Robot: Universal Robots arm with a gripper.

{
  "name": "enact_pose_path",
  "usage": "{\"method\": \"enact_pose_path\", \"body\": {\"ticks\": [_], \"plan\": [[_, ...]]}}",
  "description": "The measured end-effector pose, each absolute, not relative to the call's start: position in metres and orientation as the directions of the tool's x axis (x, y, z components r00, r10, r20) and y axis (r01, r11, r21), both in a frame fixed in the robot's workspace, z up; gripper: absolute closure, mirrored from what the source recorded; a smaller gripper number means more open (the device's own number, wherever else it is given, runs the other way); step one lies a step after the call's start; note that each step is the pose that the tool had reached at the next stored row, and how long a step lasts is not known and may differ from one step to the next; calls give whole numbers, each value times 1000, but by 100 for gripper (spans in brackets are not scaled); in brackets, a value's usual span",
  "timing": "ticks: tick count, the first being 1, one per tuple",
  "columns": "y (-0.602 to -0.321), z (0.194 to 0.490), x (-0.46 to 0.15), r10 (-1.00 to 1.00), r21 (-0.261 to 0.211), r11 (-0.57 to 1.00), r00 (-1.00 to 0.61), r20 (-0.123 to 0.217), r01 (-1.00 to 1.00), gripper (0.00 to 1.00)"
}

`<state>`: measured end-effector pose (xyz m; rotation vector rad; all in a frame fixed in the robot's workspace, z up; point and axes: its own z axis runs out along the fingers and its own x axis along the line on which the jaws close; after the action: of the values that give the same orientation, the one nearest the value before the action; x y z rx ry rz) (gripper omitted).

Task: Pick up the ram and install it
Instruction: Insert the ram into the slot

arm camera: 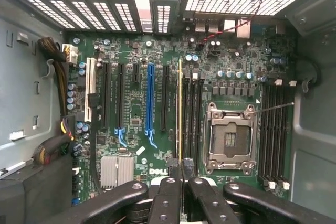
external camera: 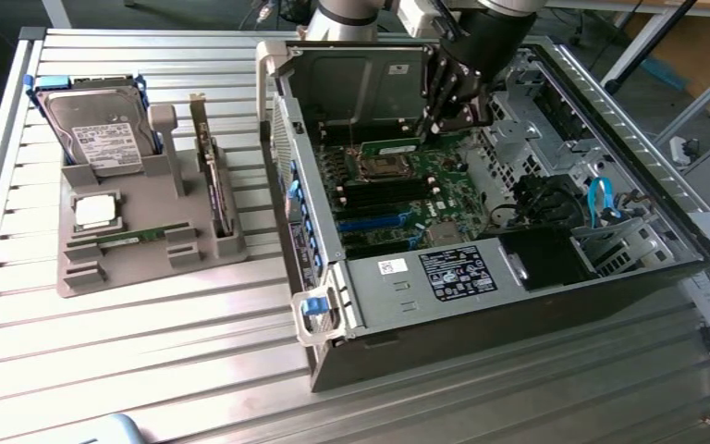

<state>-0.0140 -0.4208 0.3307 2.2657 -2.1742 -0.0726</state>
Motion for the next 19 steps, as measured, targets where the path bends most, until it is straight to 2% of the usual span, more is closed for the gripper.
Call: {"method": "enact_pose_path", "body": {"ticks": [19], "plan": [[-417, 313, -14, -999, 33, -17, 16, -33, -999, 88]]}}
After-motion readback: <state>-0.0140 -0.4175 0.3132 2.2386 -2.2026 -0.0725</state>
